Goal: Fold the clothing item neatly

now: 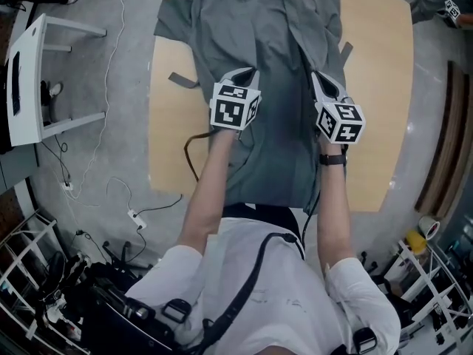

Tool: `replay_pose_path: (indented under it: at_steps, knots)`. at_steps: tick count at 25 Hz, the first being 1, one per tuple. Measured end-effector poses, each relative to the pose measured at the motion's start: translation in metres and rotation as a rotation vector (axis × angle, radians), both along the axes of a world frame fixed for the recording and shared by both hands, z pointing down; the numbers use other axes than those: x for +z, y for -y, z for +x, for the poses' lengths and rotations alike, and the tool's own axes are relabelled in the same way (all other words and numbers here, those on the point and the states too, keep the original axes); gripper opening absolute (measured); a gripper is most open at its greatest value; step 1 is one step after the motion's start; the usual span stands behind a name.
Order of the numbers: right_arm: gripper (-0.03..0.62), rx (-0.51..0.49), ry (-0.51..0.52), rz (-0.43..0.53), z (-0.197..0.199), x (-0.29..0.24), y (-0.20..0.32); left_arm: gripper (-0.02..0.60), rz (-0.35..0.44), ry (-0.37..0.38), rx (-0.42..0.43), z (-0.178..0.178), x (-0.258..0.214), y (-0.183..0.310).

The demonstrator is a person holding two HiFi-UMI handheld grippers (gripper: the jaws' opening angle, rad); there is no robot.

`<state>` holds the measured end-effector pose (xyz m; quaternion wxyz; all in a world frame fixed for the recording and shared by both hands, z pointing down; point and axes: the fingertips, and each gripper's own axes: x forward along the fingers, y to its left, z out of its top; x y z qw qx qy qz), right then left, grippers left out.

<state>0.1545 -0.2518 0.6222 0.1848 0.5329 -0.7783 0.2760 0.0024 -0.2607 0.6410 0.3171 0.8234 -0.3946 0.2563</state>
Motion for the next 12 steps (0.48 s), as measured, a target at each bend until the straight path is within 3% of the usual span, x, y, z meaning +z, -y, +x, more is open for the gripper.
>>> replay_pose_path:
  at_steps: [7, 12]
  knots:
    - [0.011, -0.037, 0.274, 0.092, -0.079, -0.064, 0.030, 0.006, -0.005, -0.007, 0.044, -0.001, -0.013, 0.002]
    - [0.011, -0.061, 0.274, 0.061, -0.121, -0.042, 0.057, 0.006, -0.059, -0.050, 0.038, -0.007, 0.008, 0.010]
